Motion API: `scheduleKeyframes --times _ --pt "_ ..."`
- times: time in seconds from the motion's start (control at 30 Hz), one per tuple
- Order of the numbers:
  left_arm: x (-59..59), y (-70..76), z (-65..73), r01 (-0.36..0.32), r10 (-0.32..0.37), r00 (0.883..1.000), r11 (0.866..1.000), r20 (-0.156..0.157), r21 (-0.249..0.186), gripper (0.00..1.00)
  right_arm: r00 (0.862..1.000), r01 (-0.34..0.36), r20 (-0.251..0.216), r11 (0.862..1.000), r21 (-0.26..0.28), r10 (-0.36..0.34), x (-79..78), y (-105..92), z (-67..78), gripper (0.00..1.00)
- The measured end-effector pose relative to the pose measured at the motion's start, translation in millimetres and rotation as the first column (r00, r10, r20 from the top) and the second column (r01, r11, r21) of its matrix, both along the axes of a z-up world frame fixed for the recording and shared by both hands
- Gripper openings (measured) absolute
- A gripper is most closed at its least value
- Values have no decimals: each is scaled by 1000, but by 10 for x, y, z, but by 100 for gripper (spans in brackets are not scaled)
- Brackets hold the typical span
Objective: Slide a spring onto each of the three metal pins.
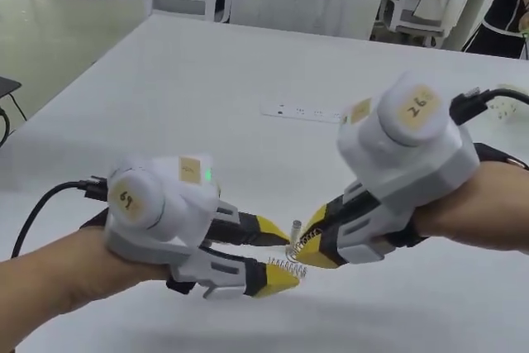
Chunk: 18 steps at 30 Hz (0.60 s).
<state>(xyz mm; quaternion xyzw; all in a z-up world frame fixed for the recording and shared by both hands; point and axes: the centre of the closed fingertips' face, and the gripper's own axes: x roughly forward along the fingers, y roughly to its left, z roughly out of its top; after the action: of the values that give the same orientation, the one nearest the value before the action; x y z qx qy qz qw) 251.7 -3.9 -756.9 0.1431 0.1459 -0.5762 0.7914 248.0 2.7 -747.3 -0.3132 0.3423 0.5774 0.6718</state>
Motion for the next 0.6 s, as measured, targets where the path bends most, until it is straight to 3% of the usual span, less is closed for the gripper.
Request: scheduleKeyframes --times 0.23,0.6 --pt "17 81 -9 -25 25 999 1000 -30 -4 32 1000 15 5 1000 -14 -14 45 -74 -9 9" --pt "-20 269 27 -46 46 998 999 -44 4 41 999 33 3 999 -21 -33 98 -164 7 9"
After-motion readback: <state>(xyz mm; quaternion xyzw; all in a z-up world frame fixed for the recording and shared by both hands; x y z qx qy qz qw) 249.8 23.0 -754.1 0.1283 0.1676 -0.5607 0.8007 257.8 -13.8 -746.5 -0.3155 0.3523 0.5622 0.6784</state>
